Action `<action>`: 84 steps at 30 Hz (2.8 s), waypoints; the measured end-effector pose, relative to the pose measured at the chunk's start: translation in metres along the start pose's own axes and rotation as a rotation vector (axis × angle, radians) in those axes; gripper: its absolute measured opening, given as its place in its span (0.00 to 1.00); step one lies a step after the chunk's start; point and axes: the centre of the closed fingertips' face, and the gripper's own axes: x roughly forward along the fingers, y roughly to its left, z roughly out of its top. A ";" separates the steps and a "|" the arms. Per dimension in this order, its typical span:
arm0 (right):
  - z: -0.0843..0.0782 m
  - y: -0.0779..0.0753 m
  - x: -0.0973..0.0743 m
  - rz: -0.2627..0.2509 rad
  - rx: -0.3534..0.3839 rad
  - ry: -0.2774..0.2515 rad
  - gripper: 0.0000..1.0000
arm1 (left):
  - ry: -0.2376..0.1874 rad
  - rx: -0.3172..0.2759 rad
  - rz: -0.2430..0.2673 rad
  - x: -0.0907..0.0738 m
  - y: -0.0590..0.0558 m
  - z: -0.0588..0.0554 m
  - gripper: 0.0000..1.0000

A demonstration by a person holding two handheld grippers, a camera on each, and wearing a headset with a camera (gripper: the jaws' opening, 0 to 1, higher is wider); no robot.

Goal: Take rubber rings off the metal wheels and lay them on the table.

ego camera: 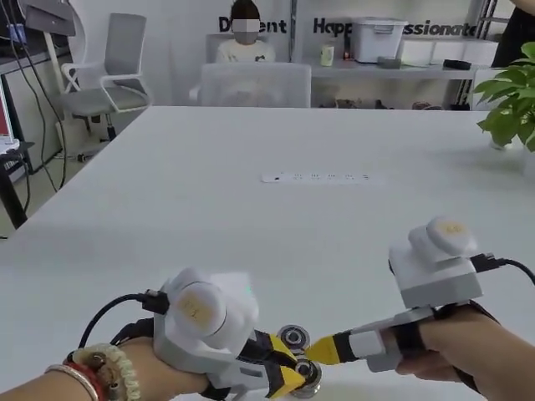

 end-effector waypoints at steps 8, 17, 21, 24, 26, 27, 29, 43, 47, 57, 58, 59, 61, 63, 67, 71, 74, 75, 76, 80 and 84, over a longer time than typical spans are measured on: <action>-0.004 -0.003 0.001 -0.008 0.009 0.017 0.00 | 0.032 0.022 -0.021 -0.003 -0.006 -0.002 0.04; -0.005 -0.004 0.001 -0.012 0.008 0.020 0.00 | 0.060 0.044 -0.053 -0.005 -0.011 -0.004 0.05; -0.003 -0.004 0.000 -0.013 0.010 0.014 0.00 | 0.088 0.041 -0.062 -0.007 -0.014 -0.005 0.05; -0.004 -0.005 0.000 -0.016 0.012 0.014 0.00 | 0.093 0.048 -0.066 -0.008 -0.014 -0.004 0.08; -0.003 -0.005 0.000 -0.017 0.014 0.011 0.00 | 0.082 0.046 -0.063 -0.011 -0.014 0.000 0.12; -0.003 -0.005 -0.001 -0.018 0.015 0.009 0.00 | 0.059 0.055 -0.057 -0.011 -0.012 0.004 0.15; -0.002 -0.006 -0.001 -0.019 0.018 0.005 0.00 | 0.020 0.068 -0.049 -0.015 -0.011 0.012 0.17; 0.006 -0.008 -0.007 -0.023 0.038 -0.040 0.00 | -0.035 0.039 -0.034 -0.034 -0.004 0.033 0.26; 0.007 -0.008 -0.007 -0.021 0.040 -0.045 0.00 | -0.088 0.029 -0.013 -0.046 0.001 0.048 0.38; 0.014 -0.001 -0.008 0.000 0.035 -0.070 0.00 | -0.111 -0.014 0.047 -0.077 0.015 0.040 0.45; 0.014 -0.001 -0.008 0.001 0.035 -0.070 0.00 | -0.112 -0.016 0.049 -0.080 0.015 0.040 0.46; 0.015 -0.001 -0.008 0.002 0.034 -0.070 0.00 | -0.109 -0.015 0.053 -0.083 0.015 0.038 0.47; 0.015 0.000 -0.008 0.003 0.034 -0.073 0.00 | -0.105 -0.006 0.066 -0.087 0.016 0.036 0.48; 0.016 0.001 -0.008 0.005 0.036 -0.076 0.00 | -0.104 -0.007 0.080 -0.092 0.017 0.034 0.49; 0.017 0.002 -0.008 0.012 0.040 -0.079 0.00 | -0.125 -0.025 0.103 -0.103 0.016 0.033 0.51; 0.019 0.003 -0.009 0.016 0.041 -0.086 0.00 | -0.110 -0.022 0.138 -0.113 0.017 0.024 0.53; 0.020 0.004 -0.009 0.020 0.041 -0.091 0.00 | -0.110 -0.040 0.151 -0.119 0.015 0.018 0.53; 0.020 0.005 -0.009 0.021 0.041 -0.091 0.00 | -0.112 -0.046 0.159 -0.121 0.016 0.017 0.53; 0.020 0.006 -0.009 0.023 0.039 -0.091 0.00 | -0.115 -0.055 0.166 -0.123 0.015 0.014 0.53; 0.019 0.007 -0.008 0.027 0.032 -0.085 0.00 | -0.120 -0.079 0.182 -0.125 0.011 0.006 0.53; 0.019 0.009 -0.008 0.031 0.031 -0.086 0.00 | -0.118 -0.118 0.205 -0.128 0.009 -0.006 0.53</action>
